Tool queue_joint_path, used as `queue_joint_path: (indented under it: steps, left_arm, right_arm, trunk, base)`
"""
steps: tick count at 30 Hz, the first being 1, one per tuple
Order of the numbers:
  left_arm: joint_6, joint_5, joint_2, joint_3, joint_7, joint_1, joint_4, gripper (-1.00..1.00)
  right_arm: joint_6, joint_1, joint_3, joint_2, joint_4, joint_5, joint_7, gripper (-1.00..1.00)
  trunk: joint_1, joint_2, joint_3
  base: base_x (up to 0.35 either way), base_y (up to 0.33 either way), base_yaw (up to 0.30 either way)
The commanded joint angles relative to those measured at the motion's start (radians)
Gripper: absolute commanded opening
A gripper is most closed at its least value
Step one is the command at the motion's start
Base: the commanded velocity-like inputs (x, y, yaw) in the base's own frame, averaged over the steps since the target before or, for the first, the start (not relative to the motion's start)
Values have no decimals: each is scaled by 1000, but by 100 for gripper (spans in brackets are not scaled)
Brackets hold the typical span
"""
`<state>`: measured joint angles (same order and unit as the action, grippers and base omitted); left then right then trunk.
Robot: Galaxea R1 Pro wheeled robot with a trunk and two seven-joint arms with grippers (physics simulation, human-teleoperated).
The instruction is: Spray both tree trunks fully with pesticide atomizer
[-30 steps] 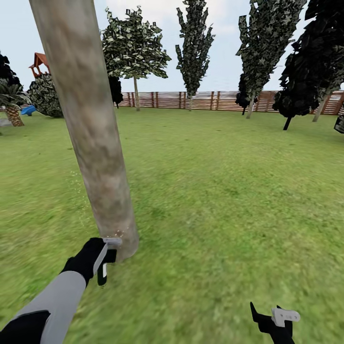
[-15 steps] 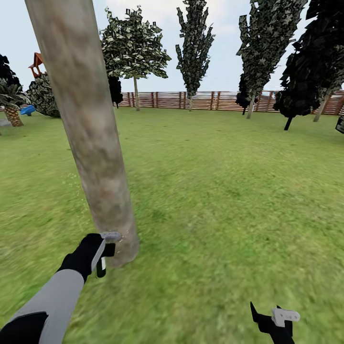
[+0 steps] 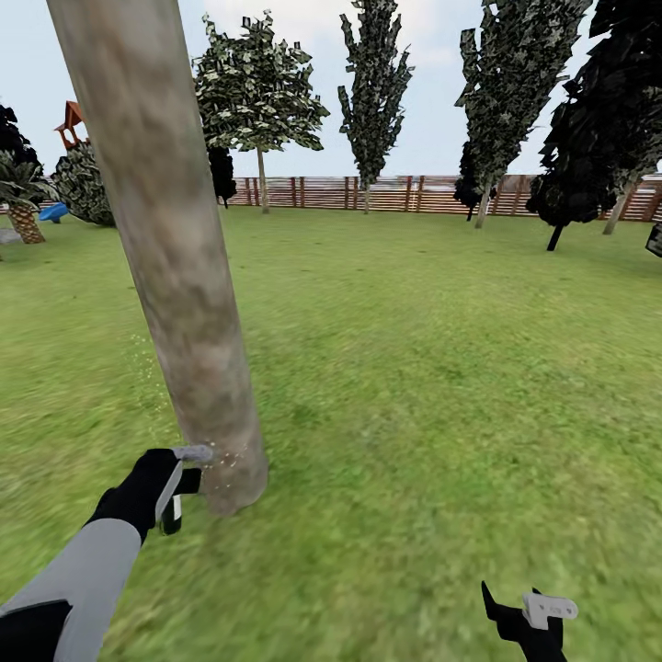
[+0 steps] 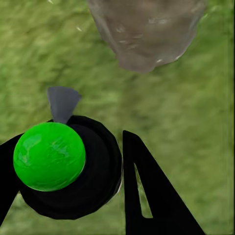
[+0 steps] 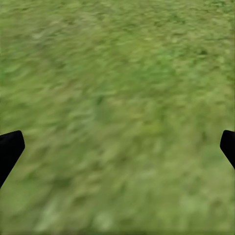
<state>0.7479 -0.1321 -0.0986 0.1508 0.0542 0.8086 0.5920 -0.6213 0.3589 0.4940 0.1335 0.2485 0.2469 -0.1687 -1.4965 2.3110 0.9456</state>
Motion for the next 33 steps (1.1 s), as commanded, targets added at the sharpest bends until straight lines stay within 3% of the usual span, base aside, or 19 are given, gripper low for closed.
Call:
queue_joint_path:
  steps: [1, 3, 7, 16, 22, 26, 29, 31, 33]
  left_arm:
    - [0, -6, 11, 0, 0, 0, 6, -100]
    - [1, -6, 60, 0, -1, -5, 44, -100]
    - [1, -8, 98, -2, -2, -6, 62, -100]
    - [3, -13, 78, 4, -1, -1, 112, -100]
    - [8, -8, 112, -2, 0, 2, 142, -100]
    - [43, -8, 96, 3, -2, 3, 168, -100]
    - [59, -7, 53, 6, -3, 0, 204, -100]
    - [61, -6, 44, 6, -3, -1, 209, -100]
    - [62, -7, 53, 0, -4, -4, 213, -100]
  right_arm:
    - [0, 0, 0, 0, 0, 0, 0, 100]
    - [0, 0, 0, 0, 0, 0, 0, 100]
    - [0, 0, 0, 0, 0, 0, 0, 100]
    - [0, 0, 0, 0, 0, 0, 0, 100]
    - [0, 0, 0, 0, 0, 0, 0, 100]
    - [0, 0, 0, 0, 0, 0, 0, 100]
    - [0, 0, 0, 0, 0, 0, 0, 100]
    - [0, 0, 0, 0, 0, 0, 0, 100]
    - [1, 0, 0, 0, 0, 0, 0, 100]
  trunk:
    - [0, 0, 0]
    - [0, 0, 0]
    - [0, 0, 0]
    - [0, 0, 0]
    - [0, 0, 0]
    - [0, 0, 0]
    - [0, 0, 0]
    - [0, 0, 0]
    - [0, 0, 0]
  base:
    - [0, 0, 0]
    - [0, 0, 0]
    - [-106, 0, 0]
    - [-91, 0, 0]
    - [0, 0, 0]
    - [0, 0, 0]
    - [0, 0, 0]
    - [0, 0, 0]
    - [-156, 0, 0]
